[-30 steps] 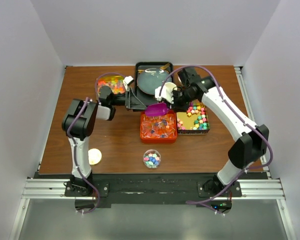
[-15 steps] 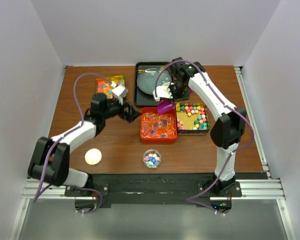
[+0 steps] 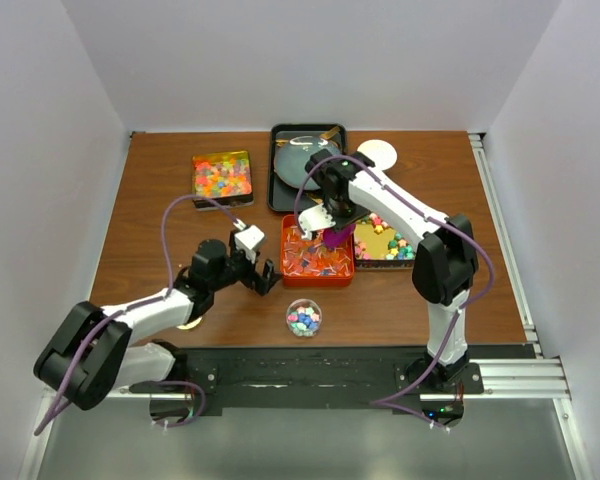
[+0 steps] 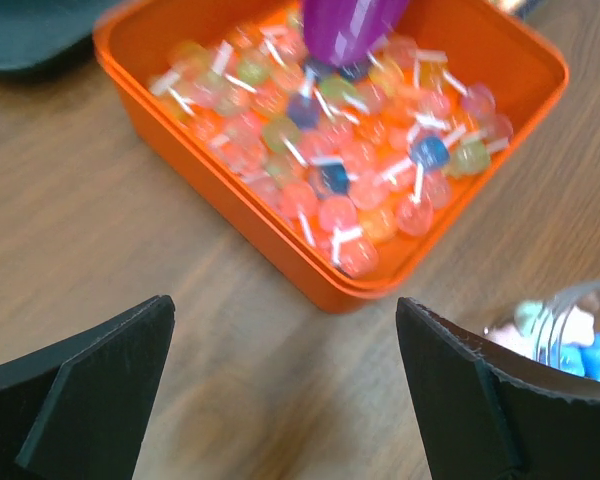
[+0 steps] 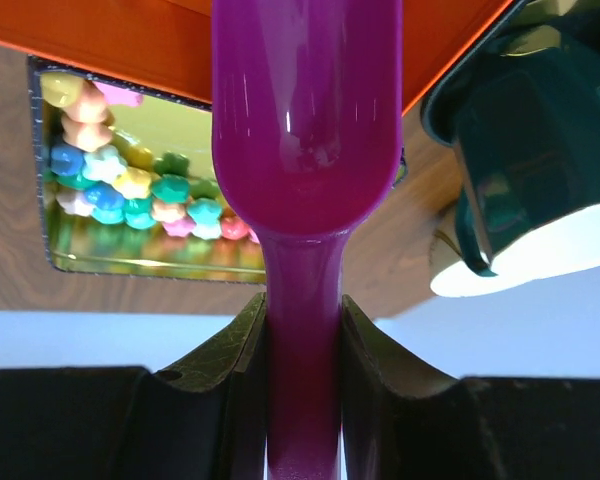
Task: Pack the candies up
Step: Scoop the fake candies from the storage box.
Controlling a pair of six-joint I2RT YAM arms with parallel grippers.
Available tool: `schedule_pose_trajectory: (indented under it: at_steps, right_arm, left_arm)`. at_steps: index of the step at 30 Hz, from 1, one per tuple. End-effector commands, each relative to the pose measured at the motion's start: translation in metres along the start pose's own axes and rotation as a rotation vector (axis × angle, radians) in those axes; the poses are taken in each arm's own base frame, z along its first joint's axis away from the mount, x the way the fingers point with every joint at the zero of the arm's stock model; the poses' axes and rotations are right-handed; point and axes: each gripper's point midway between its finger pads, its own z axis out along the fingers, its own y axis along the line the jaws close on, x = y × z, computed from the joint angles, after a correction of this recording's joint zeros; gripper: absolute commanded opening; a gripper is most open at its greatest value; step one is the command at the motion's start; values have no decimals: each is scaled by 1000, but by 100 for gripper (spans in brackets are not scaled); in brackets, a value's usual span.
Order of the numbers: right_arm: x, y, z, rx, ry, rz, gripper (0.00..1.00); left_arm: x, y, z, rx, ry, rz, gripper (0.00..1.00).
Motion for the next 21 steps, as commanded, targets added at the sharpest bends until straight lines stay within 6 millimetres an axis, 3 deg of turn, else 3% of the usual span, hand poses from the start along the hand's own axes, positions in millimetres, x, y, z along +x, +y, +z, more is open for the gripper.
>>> schedule_pose_trajectory:
  at_steps: [1, 5, 12, 21]
  right_arm:
    - [13, -14, -29, 116, 109, 17, 0]
    - [17, -18, -38, 128, 125, 29, 0]
    - [29, -23, -53, 158, 173, 34, 0]
    - [37, -27, -34, 157, 275, 48, 0]
  left_arm:
    - [11, -5, 3, -73, -52, 73, 96]
    - [18, -20, 2, -24, -81, 103, 96]
    - [25, -23, 8, 0, -97, 113, 96]
    - [27, -33, 14, 71, -115, 205, 95]
